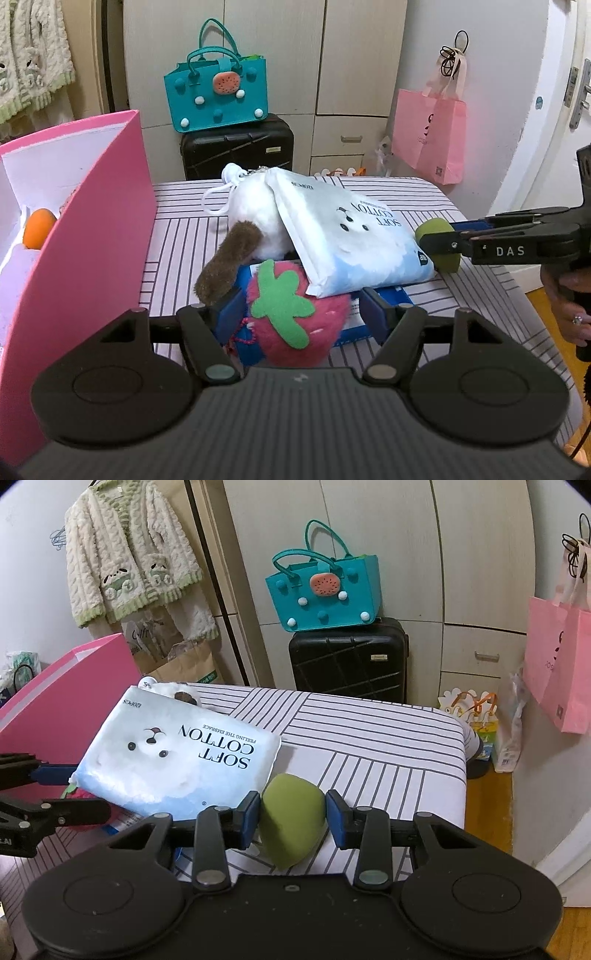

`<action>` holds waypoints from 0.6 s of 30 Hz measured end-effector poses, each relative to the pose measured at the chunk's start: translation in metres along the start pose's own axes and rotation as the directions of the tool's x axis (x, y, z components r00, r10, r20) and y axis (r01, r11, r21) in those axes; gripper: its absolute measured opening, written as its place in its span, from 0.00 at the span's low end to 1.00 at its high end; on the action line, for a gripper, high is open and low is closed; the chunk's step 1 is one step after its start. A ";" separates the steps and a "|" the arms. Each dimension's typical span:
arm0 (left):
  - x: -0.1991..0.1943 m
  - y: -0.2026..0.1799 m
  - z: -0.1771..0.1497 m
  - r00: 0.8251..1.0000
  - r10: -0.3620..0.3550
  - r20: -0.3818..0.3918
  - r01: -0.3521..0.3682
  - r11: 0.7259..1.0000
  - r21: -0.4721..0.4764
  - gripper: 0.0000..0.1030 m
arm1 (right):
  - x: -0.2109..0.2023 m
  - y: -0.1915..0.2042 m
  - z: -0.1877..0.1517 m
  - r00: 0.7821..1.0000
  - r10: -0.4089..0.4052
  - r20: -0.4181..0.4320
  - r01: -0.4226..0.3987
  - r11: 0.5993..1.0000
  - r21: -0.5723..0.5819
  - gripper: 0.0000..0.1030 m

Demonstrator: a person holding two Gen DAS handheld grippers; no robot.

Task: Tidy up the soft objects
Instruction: 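Grasp the green makeup sponge with the right gripper while the left gripper approaches the strawberry plush, then grasp the red strawberry plush with the left gripper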

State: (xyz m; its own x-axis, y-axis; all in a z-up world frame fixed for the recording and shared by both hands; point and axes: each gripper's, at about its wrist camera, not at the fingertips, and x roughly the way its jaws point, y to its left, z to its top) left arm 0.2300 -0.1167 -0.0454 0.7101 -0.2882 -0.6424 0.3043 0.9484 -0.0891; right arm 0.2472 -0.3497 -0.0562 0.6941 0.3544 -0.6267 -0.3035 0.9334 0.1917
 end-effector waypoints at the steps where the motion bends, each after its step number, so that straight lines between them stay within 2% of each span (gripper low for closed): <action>1: 0.001 0.000 0.000 1.000 0.002 0.001 -0.002 1.000 -0.004 0.65 | 0.001 0.000 0.001 1.000 -0.001 0.000 0.001 1.000 0.002 0.43; 6: 0.004 0.001 -0.002 1.000 0.023 -0.002 -0.023 1.000 0.001 0.62 | 0.000 -0.001 0.001 1.000 -0.006 0.004 0.006 1.000 0.011 0.42; 10: 0.009 0.007 -0.004 0.999 0.028 -0.022 -0.029 0.998 -0.051 0.62 | -0.003 0.000 0.000 1.000 -0.011 0.004 0.011 1.000 0.022 0.41; 11: 0.008 0.008 -0.004 1.000 0.026 -0.016 -0.027 0.998 -0.048 0.60 | -0.004 0.000 -0.001 1.000 -0.014 0.005 0.014 1.000 0.026 0.41; 13: 0.005 0.005 -0.004 1.000 0.024 -0.004 -0.024 0.999 -0.024 0.47 | -0.006 0.000 -0.001 1.000 -0.021 0.006 0.020 0.999 0.030 0.41; 15: 0.004 0.004 -0.005 1.000 0.020 -0.005 -0.020 1.000 -0.015 0.45 | -0.010 -0.001 -0.002 1.000 -0.024 0.010 0.023 0.999 0.043 0.41; 18: 0.003 0.009 -0.004 1.000 0.012 -0.020 -0.013 0.998 -0.061 0.43 | -0.017 -0.001 -0.003 1.000 -0.024 0.015 0.023 0.998 0.061 0.41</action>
State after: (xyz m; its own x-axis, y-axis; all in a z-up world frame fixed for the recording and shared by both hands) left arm 0.2329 -0.1083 -0.0512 0.7007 -0.2745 -0.6586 0.2556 0.9583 -0.1276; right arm 0.2334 -0.3567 -0.0476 0.7108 0.3324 -0.6199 -0.2469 0.9431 0.2225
